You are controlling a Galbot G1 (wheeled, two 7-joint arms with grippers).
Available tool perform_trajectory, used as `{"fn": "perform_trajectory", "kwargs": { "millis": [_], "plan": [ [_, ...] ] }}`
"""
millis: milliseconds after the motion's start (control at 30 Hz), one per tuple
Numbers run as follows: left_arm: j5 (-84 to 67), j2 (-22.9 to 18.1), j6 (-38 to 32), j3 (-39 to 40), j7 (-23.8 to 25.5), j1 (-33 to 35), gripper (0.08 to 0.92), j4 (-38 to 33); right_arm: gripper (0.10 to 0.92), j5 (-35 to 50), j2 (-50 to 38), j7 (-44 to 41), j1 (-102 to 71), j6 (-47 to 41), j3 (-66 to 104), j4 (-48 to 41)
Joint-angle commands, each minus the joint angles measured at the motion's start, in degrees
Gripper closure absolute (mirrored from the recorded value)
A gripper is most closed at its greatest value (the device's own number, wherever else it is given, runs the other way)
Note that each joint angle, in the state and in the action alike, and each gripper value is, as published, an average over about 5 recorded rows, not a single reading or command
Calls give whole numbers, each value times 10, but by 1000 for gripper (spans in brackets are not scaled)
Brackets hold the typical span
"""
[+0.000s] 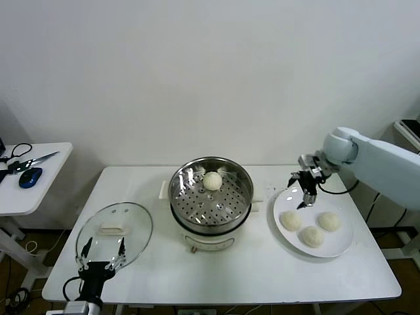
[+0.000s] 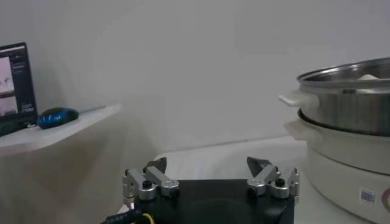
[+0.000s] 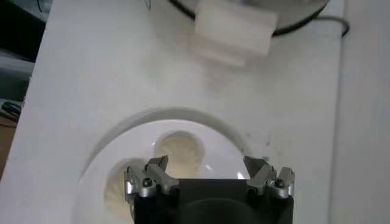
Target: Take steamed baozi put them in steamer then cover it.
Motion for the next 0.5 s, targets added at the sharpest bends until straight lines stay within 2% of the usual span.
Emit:
{"fn": "perform_trajectory", "kwargs": {
  "millis": [33,500],
  "plan": [
    [1,1,-1,-1,2,6,177,0,203,-68,11,-4,-133,-13,83,-72],
    [8,-2,-3,-1,1,3,177,4,203,-77,88,6,-140,7,129,-139]
  ]
}}
